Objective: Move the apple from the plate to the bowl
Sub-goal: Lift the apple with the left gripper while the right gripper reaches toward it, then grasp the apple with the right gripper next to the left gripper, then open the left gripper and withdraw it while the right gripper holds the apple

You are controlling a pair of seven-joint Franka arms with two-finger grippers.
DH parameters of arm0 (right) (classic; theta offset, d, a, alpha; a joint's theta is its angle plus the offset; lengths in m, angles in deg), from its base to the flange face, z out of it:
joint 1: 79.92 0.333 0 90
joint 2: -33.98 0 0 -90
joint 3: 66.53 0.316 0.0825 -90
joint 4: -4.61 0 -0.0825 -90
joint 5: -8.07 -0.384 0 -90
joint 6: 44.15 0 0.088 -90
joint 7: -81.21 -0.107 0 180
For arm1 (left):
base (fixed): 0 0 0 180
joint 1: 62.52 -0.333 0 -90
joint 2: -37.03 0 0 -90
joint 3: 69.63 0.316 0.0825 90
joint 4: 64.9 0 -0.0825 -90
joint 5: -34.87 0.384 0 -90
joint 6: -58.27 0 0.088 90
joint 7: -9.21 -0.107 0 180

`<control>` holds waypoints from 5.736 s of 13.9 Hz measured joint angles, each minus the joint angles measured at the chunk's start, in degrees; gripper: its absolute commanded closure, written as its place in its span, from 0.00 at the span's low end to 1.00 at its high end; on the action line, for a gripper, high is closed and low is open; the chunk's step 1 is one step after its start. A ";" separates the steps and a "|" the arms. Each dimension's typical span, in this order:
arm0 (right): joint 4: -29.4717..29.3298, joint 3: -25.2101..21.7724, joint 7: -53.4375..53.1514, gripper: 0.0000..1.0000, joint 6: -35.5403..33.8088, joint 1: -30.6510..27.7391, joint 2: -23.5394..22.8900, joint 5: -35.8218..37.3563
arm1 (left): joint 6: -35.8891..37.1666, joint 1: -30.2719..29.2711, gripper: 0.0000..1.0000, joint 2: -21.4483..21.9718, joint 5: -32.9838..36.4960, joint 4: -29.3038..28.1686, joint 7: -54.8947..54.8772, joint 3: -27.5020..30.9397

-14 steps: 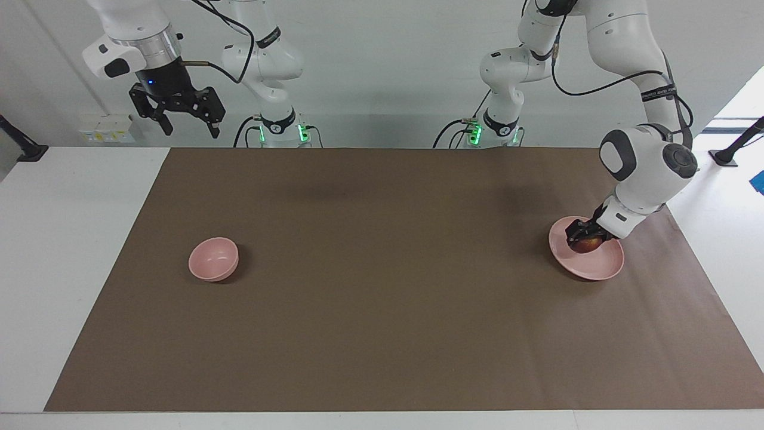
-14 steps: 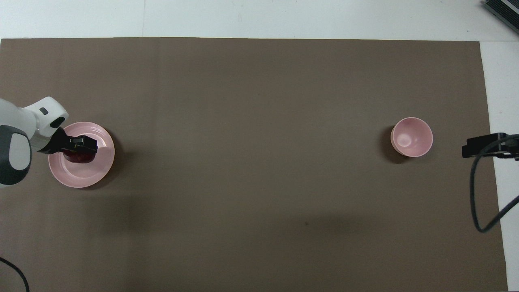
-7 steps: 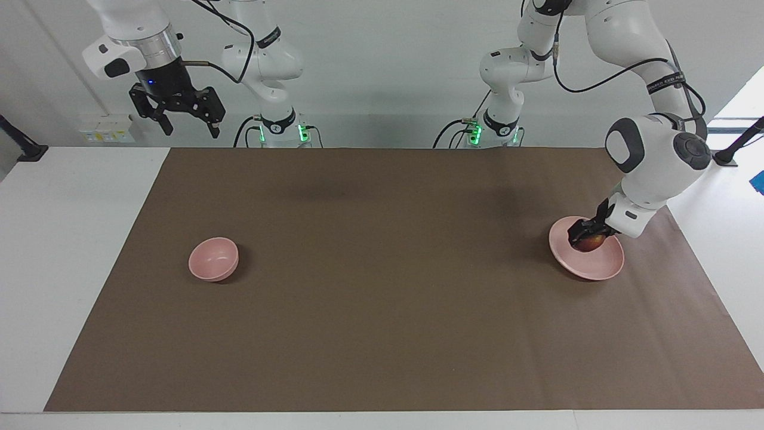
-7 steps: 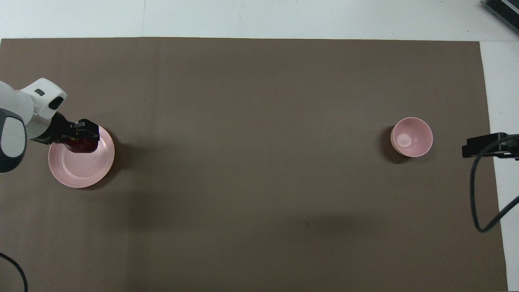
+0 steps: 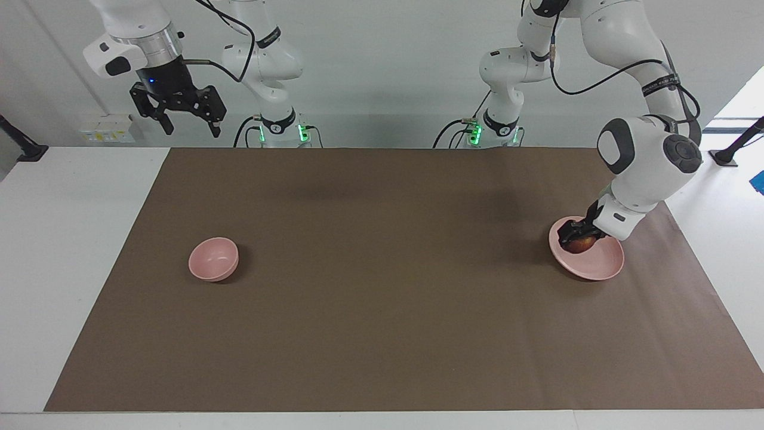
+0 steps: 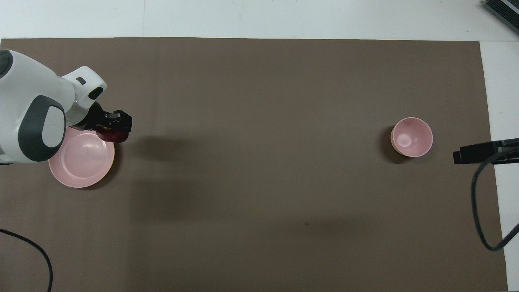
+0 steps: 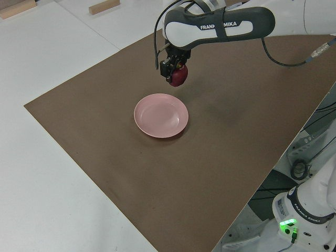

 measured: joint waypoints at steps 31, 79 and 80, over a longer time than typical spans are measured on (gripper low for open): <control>17.03 0.15 21.05 0.00 5.79 -0.80 -10.12 -57.09 | 0.27 16.47 1.00 -2.07 -63.26 5.53 40.90 -12.28; 20.05 -0.41 26.21 1.00 -1.73 -4.60 -7.22 -44.29 | -13.30 20.70 0.00 -2.11 -47.79 5.61 45.49 -16.85; 18.46 -0.47 26.58 1.00 -1.05 -4.68 -8.03 -40.78 | -13.31 20.16 0.00 -2.11 -44.82 5.61 45.55 -16.53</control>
